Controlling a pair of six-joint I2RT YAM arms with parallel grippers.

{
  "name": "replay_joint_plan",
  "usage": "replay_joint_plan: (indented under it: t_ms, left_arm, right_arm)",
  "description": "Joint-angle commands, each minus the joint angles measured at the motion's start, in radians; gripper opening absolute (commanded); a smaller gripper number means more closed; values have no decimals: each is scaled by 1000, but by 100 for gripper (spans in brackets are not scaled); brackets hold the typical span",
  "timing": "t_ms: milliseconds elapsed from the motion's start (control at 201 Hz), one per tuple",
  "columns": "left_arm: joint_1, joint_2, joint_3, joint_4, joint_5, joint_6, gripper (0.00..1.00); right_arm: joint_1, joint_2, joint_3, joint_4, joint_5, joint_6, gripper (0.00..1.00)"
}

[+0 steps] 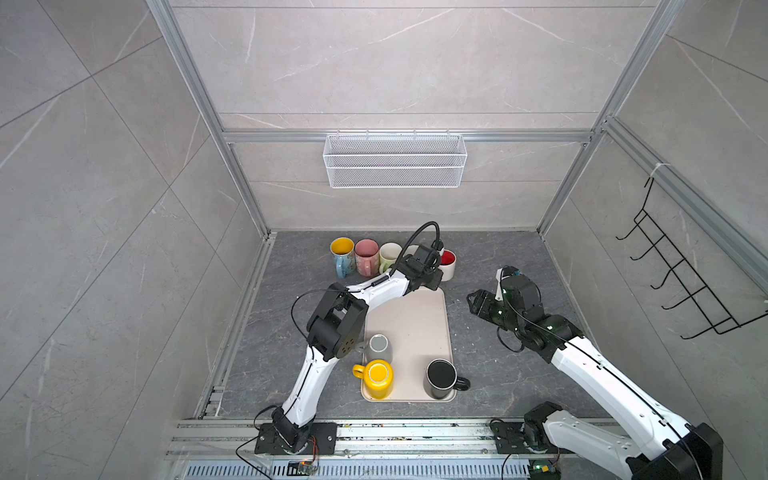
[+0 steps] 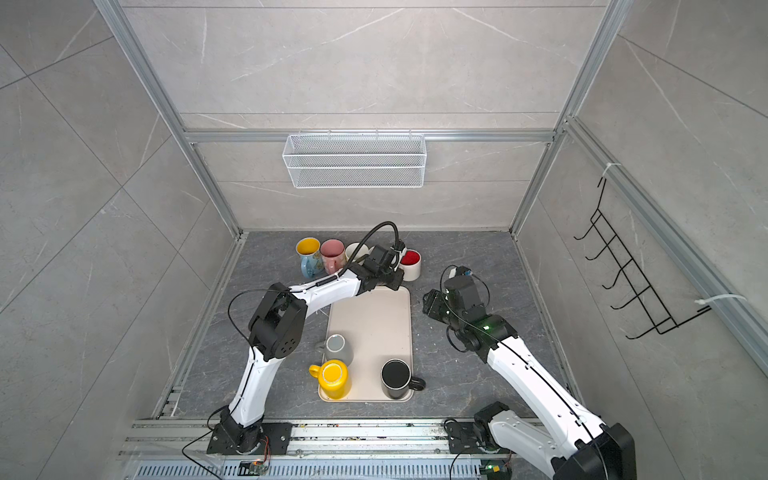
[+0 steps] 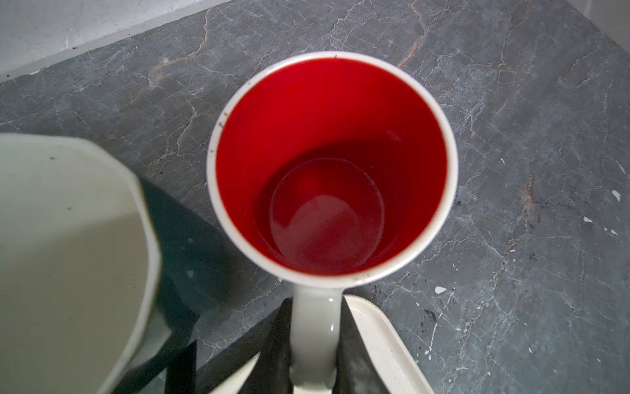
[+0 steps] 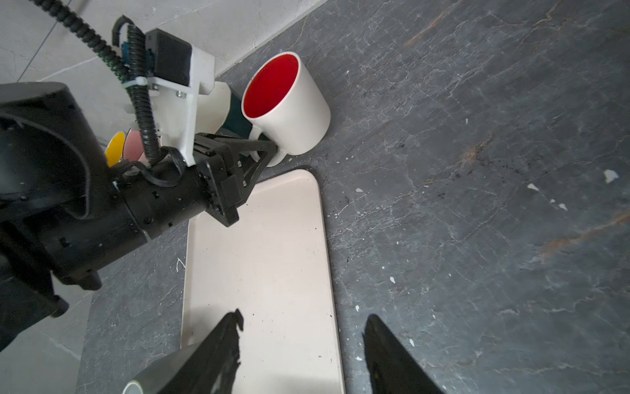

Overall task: Turn the mug right side up
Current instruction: 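Lower the white mug upright at the end of the mug row and release it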

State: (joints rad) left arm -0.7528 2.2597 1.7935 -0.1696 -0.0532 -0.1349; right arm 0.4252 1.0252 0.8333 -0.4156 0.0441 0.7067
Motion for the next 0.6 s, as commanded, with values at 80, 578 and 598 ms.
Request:
replay_joint_plan:
  t_ms: [80,578,598]
  left_arm:
    - [-4,16,92,131,-47,-1,0]
    - [-3,107,147,107,-97,-11,0]
    - [-4,109,146,105,-100,-11,0]
  right_arm:
    - [-8,-23,-17,-22,-8,8,60]
    - [-15,-19,-22,-21,-15,7,60]
    - [-15,-19,-24,-19,-16,7,60]
